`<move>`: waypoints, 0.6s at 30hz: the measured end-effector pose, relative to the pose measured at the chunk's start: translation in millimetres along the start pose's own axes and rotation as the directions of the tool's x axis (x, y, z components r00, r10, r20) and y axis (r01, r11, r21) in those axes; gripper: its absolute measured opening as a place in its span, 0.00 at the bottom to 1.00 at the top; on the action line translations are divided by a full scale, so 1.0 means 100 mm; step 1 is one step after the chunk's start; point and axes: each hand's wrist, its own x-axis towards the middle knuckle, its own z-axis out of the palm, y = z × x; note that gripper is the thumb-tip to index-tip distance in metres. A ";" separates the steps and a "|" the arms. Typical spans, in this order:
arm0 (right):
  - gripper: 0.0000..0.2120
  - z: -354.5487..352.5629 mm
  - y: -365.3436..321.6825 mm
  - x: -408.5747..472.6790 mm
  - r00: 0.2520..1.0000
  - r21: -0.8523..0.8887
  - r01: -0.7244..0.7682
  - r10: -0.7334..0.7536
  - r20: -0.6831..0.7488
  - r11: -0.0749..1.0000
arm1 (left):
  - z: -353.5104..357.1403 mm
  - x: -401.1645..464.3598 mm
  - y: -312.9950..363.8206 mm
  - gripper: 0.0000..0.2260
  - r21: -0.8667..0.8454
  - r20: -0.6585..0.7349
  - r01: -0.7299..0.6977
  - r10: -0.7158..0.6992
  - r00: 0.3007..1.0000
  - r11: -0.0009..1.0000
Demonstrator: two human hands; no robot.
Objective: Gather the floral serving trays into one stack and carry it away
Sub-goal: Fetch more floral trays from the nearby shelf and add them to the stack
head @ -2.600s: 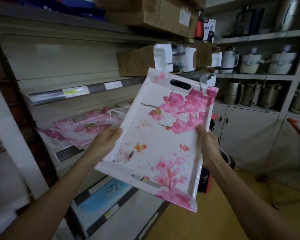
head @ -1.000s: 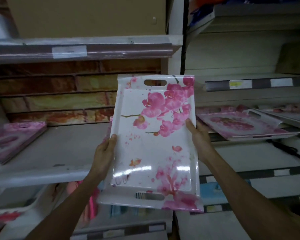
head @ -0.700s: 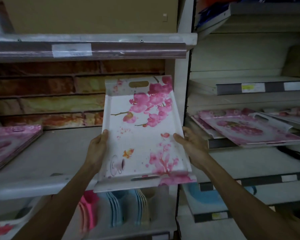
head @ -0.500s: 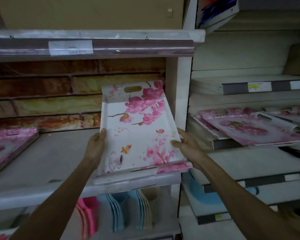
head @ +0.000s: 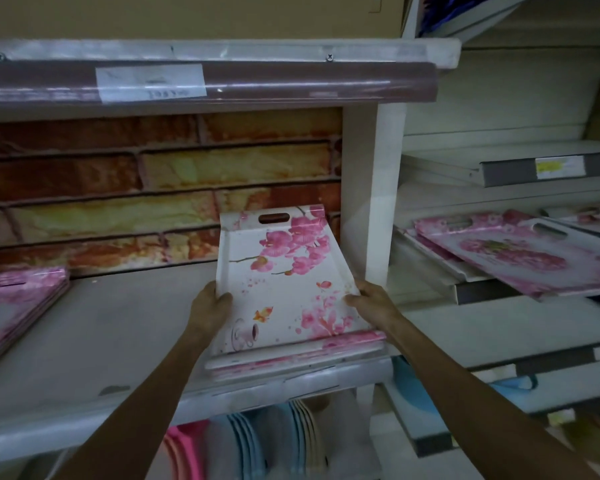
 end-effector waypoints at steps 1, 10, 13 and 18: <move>0.19 0.01 0.03 0.01 1.000 -0.015 -0.002 0.002 0.001 1.000 | 0.03 0.01 -0.02 0.18 0.018 -0.006 -0.005 0.005 1.000 1.000; 0.15 0.01 0.28 0.10 0.999 -0.156 0.002 0.003 0.035 0.988 | 0.19 0.01 -0.21 0.15 0.143 -0.010 -0.014 0.016 1.000 0.990; 0.14 0.02 0.31 0.13 0.999 -0.190 0.001 0.007 0.040 0.982 | 0.21 -0.01 -0.24 0.15 0.186 0.002 -0.026 0.026 1.000 0.982; 0.15 0.01 0.33 0.14 0.999 -0.265 -0.001 0.012 0.040 0.964 | 0.24 0.02 -0.29 0.14 0.254 0.001 -0.066 0.068 0.998 0.965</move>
